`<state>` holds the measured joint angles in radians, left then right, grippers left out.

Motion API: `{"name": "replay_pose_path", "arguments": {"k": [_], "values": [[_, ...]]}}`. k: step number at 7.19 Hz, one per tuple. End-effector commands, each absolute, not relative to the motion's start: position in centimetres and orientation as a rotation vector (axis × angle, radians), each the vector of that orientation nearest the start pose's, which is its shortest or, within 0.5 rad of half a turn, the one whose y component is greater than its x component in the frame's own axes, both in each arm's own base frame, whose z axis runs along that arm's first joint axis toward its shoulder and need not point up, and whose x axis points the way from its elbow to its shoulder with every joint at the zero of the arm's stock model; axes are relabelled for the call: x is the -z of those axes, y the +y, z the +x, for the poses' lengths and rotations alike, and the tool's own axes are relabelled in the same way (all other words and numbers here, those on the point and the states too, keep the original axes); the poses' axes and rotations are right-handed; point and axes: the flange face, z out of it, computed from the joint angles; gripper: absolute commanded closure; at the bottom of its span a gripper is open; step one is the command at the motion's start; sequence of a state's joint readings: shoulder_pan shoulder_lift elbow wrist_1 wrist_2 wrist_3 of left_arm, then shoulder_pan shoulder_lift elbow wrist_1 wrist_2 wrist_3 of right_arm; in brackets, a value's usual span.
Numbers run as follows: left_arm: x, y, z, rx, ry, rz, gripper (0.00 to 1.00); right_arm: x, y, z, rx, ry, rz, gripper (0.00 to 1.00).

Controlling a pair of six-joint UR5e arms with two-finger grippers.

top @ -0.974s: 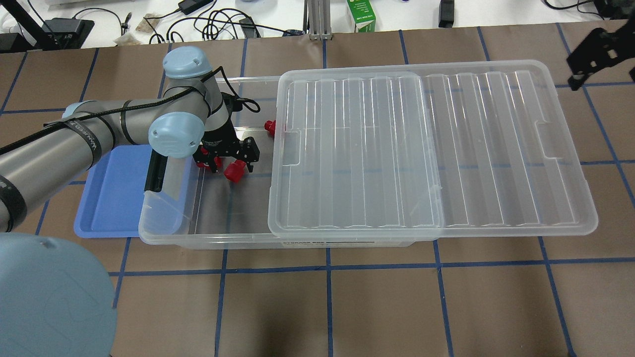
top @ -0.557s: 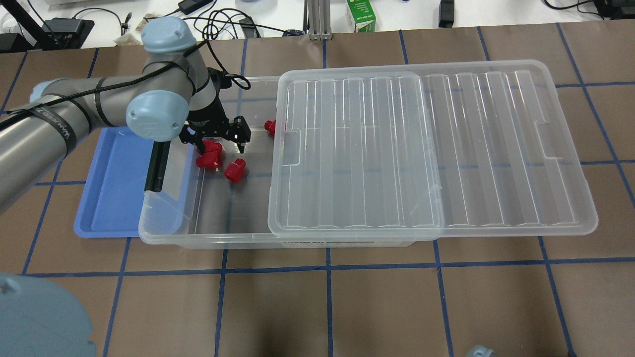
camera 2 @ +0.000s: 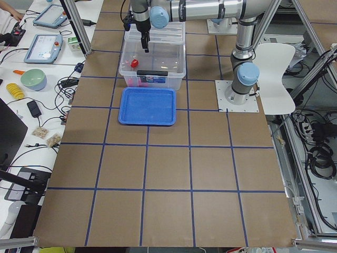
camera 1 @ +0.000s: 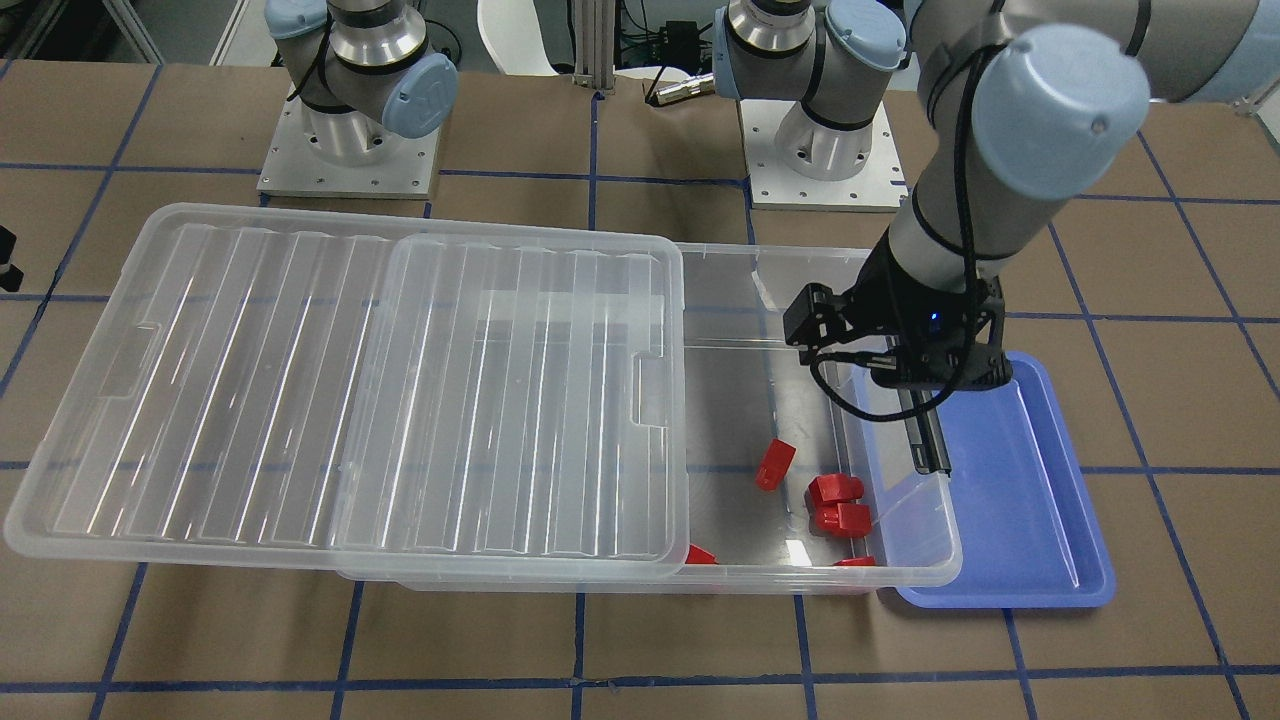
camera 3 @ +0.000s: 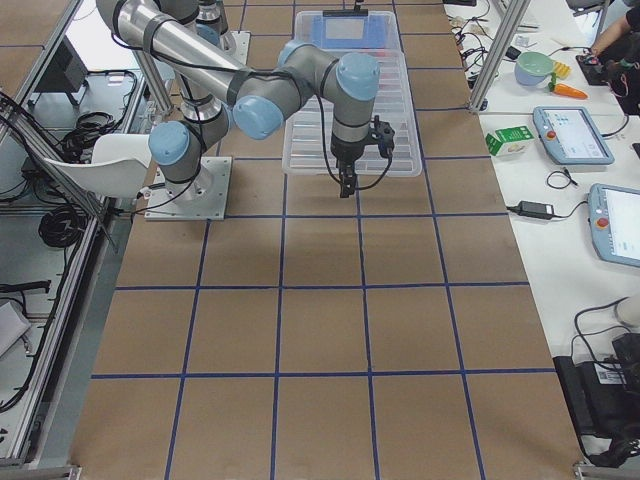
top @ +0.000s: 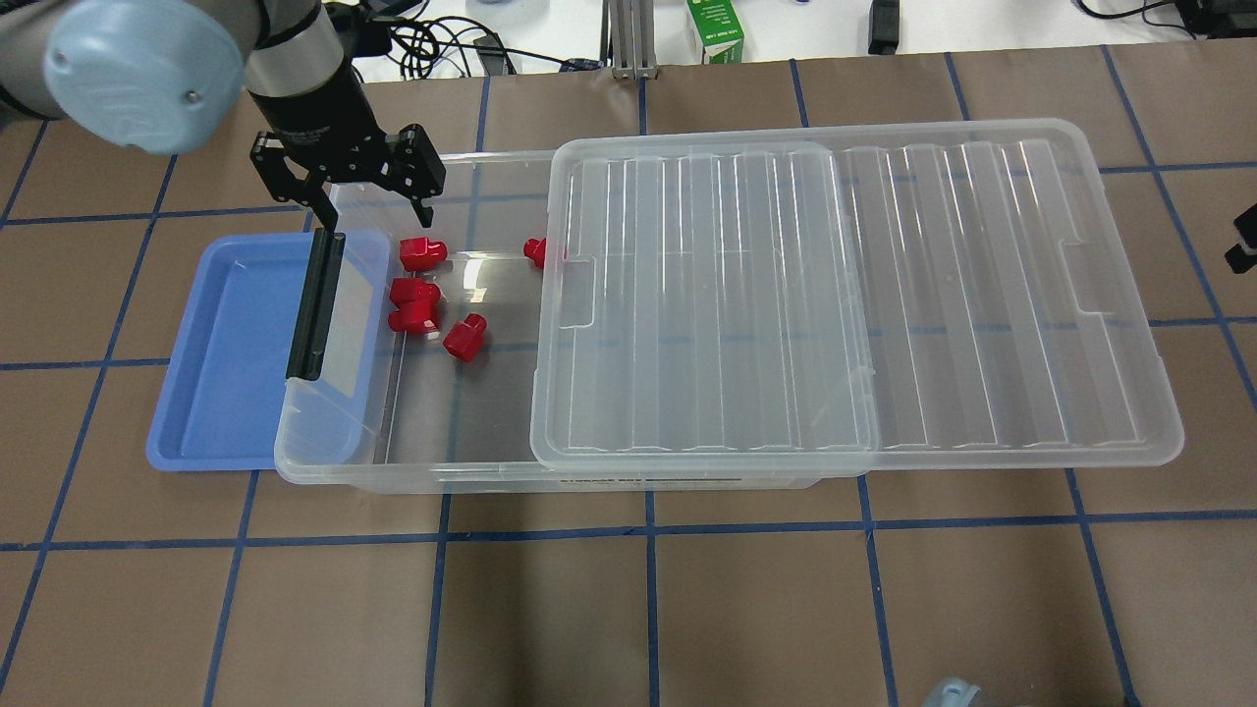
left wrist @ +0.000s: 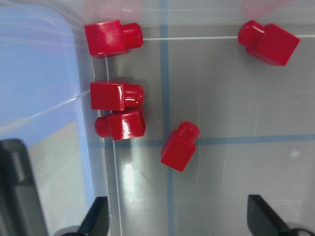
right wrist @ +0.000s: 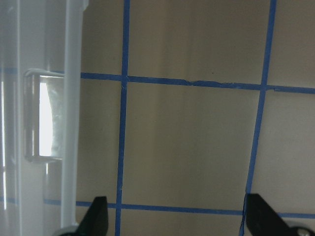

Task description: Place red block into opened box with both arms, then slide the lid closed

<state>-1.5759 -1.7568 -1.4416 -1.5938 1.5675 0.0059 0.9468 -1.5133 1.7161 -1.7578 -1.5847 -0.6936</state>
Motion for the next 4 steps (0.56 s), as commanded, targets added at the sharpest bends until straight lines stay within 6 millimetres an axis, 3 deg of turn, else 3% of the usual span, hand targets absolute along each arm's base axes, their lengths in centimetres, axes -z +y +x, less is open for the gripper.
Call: {"name": "replay_pose_path", "arguments": {"k": [1,4], "values": [[-49.7,-52.1,-13.8,-0.094,3.138,0.019,0.0,-35.3,-48.1,-18.4,0.011,3.161,-0.085,0.01],[-51.0,-49.6,-13.3,-0.101,3.131,0.029,0.0,-34.9,-48.2,-17.3,0.037,3.128,0.047,0.01]]}}
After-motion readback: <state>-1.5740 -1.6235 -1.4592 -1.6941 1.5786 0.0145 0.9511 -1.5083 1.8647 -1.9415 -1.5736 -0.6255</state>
